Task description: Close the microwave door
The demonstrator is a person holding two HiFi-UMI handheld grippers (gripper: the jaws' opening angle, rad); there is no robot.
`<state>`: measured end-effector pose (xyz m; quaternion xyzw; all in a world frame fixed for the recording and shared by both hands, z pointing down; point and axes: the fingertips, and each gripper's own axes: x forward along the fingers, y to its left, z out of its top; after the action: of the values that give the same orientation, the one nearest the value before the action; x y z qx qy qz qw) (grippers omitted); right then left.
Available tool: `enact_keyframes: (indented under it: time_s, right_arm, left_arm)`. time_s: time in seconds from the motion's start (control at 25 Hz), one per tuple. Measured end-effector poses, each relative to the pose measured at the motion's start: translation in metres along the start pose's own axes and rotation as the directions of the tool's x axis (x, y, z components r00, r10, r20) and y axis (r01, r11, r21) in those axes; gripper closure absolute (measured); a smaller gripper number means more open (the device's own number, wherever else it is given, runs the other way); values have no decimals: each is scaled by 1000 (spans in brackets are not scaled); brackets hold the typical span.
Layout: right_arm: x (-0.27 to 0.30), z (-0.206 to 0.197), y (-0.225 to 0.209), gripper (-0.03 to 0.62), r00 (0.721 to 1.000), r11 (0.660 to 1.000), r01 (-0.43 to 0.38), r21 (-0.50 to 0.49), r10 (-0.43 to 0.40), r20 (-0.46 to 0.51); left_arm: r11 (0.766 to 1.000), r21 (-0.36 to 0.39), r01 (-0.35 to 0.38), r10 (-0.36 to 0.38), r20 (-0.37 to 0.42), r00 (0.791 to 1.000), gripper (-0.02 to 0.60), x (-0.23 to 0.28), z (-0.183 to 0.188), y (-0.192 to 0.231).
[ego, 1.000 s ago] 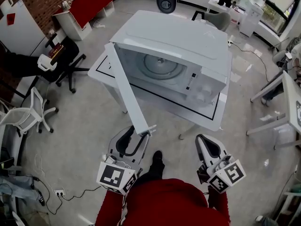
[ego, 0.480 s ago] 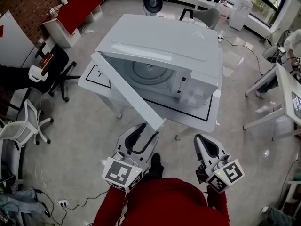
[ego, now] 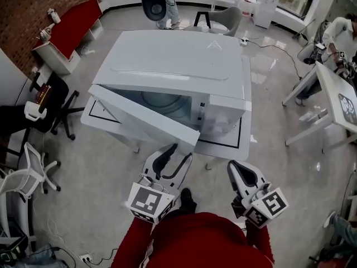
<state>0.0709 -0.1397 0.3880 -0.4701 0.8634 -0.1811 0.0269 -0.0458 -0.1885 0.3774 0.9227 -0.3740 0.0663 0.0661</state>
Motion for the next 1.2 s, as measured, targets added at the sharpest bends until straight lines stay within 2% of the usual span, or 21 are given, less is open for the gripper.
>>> enact_keyframes:
  time_s: [0.16, 0.28, 0.44, 0.48, 0.6, 0.88, 1.2]
  right_arm:
    - [7, 7, -2, 579, 999, 1000, -6, 24, 5, 34]
    - [10, 4, -8, 580, 1000, 1000, 7, 14, -7, 7]
    - [16, 5, -9, 579, 1000, 1000, -3, 22, 3, 8]
    - [17, 3, -10, 579, 1000, 1000, -1, 17, 1, 1]
    - [21, 5, -10, 580, 1000, 1000, -9, 21, 9, 1]
    - [25, 10, -15, 579, 1000, 1000, -8, 21, 8, 4]
    - [34, 1, -19, 579, 998, 1000, -19, -6, 18, -54]
  left_arm:
    - [1000, -25, -8, 8, 1, 1000, 419, 13, 1, 11]
    - [999, -44, -23, 23, 5, 1000, 443, 22, 5, 21]
    - [996, 40, -78, 79, -13, 997, 495, 34, 8, 30]
    - [994, 46, -98, 98, -13, 995, 526, 37, 8, 34]
    - [991, 15, -130, 130, -9, 991, 564, 46, 8, 44]
    - [989, 5, -145, 145, -23, 989, 569, 59, 14, 49]
    - [989, -1, -148, 148, -22, 989, 570, 61, 14, 48]
